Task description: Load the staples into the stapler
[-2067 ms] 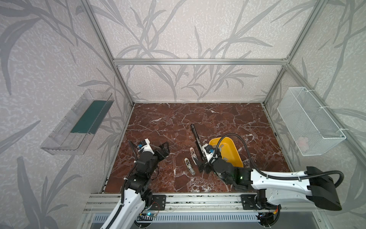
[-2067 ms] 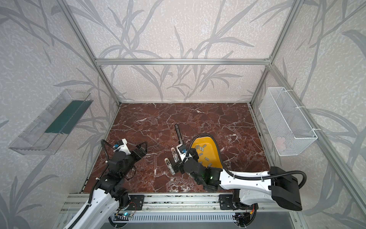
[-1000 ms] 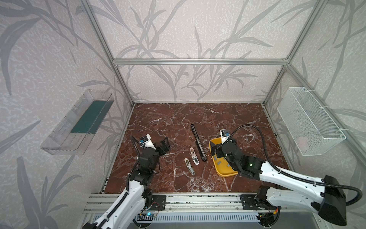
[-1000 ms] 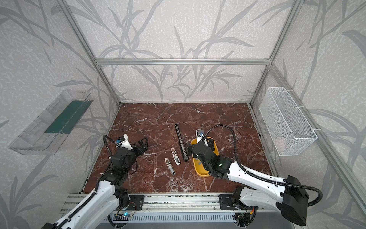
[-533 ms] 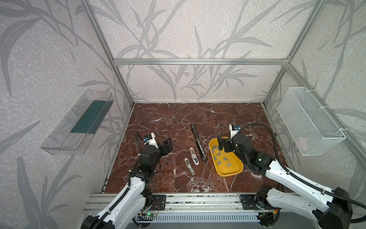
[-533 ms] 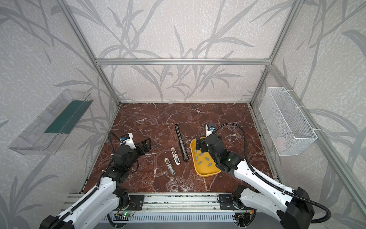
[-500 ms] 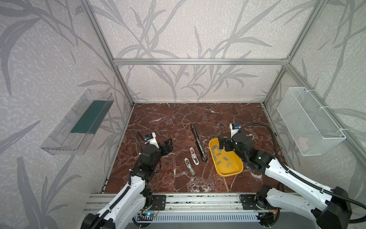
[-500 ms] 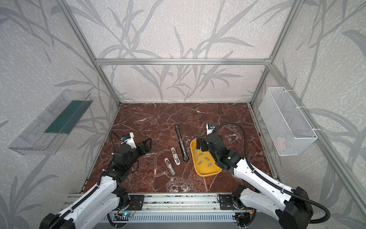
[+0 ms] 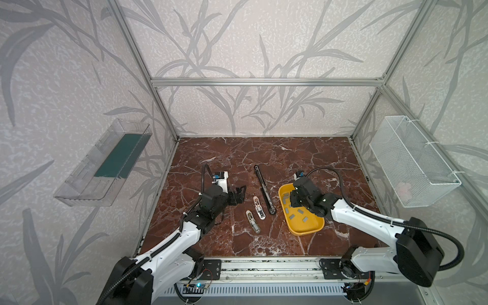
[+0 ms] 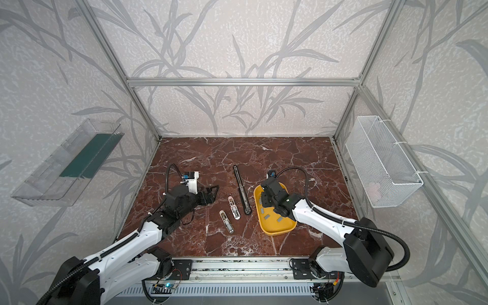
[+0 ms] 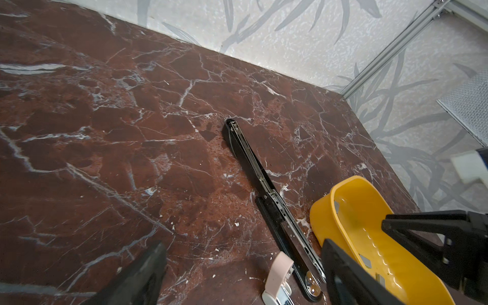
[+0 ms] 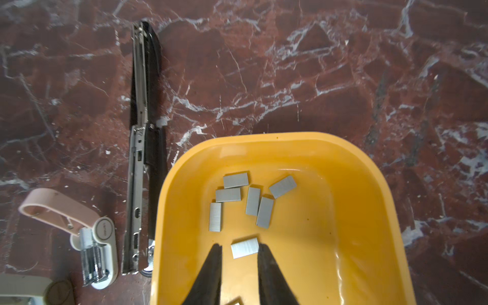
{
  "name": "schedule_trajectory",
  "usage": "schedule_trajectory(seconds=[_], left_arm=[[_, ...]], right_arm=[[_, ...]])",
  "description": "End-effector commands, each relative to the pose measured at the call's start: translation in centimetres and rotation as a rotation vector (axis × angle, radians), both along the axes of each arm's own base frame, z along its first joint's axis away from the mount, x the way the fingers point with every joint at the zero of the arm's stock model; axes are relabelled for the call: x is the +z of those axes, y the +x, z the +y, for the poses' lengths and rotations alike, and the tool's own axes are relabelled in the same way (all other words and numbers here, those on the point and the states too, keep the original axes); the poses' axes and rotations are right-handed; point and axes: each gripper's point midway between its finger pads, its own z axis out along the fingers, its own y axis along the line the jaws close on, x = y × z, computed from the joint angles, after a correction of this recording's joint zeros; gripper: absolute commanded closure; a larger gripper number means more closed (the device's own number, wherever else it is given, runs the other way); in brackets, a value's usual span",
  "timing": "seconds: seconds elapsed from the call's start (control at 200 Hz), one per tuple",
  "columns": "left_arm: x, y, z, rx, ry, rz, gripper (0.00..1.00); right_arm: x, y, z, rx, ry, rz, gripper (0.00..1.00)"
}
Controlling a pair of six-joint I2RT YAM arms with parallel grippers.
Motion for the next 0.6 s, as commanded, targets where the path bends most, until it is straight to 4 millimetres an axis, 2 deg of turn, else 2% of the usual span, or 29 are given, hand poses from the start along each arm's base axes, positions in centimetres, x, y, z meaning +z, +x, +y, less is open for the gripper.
schedule_trajectory(seconds=[0.0, 0.365, 0.595], left_arm=[[0.7, 0.5, -0.2, -0.005, 0.05, -0.02, 0.08], [0.8, 0.4, -0.2, -0.004, 0.046, -0.025, 0.08], [0.6, 0.5, -0.5, -0.012, 0.042, -0.017, 0.08]], right_arm=[[0.1, 0.5, -0.6, -0.053, -0.027, 0.02, 0.74], [-3.4, 1.5, -0.8, -0.09, -0.045, 0.12, 0.74], [-4.3, 2.4, -1.3, -0.113, -0.104, 0.148, 0.74]])
